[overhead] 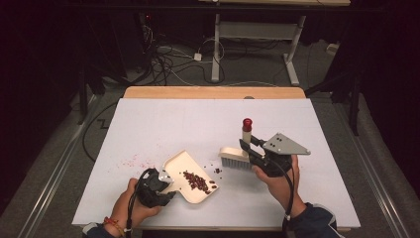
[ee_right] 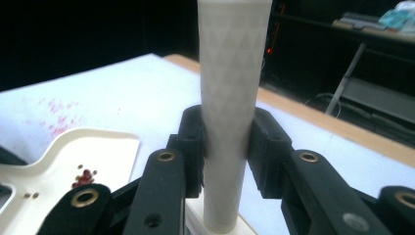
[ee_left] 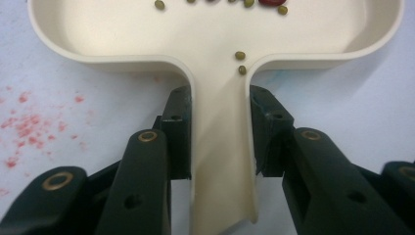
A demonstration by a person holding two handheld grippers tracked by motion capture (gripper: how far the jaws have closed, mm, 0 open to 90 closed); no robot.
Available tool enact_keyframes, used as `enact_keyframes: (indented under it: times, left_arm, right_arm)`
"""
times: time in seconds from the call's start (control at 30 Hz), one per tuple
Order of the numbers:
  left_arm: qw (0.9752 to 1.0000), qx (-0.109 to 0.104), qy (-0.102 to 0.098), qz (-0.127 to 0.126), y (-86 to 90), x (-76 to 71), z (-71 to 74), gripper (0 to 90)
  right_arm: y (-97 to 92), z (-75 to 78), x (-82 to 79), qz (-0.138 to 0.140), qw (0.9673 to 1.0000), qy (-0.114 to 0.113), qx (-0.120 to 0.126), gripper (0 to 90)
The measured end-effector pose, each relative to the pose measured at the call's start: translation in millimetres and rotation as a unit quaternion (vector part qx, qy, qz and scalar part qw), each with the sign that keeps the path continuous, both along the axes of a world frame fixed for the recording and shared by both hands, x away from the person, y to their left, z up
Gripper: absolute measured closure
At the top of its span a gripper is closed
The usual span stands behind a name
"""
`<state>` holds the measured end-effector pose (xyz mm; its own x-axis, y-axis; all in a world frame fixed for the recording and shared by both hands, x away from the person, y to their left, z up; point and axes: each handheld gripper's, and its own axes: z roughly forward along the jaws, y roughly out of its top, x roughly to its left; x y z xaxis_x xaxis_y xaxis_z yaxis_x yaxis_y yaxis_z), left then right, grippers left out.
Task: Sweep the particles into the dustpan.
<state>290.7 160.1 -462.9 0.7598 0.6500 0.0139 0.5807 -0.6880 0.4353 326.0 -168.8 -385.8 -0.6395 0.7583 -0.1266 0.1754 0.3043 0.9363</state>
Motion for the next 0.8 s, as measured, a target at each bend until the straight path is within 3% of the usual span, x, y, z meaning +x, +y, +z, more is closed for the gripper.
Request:
enact_keyframes:
  times: [0.4,0.8]
  left_arm:
    - [0.9998,-0.01,0.007,0.013,-5.5,1.8,-5.6,63.6]
    - [0.9997,-0.015,0.007,0.018,-7.4,3.7,-4.9,63.6]
  right_arm:
    - [36.5,-8.8,-26.3,0.048,0.9988,-0.005,-0.006,70.0]
    - [58.6,-6.7,-36.8,0.083,0.9964,-0.005,0.02,70.1]
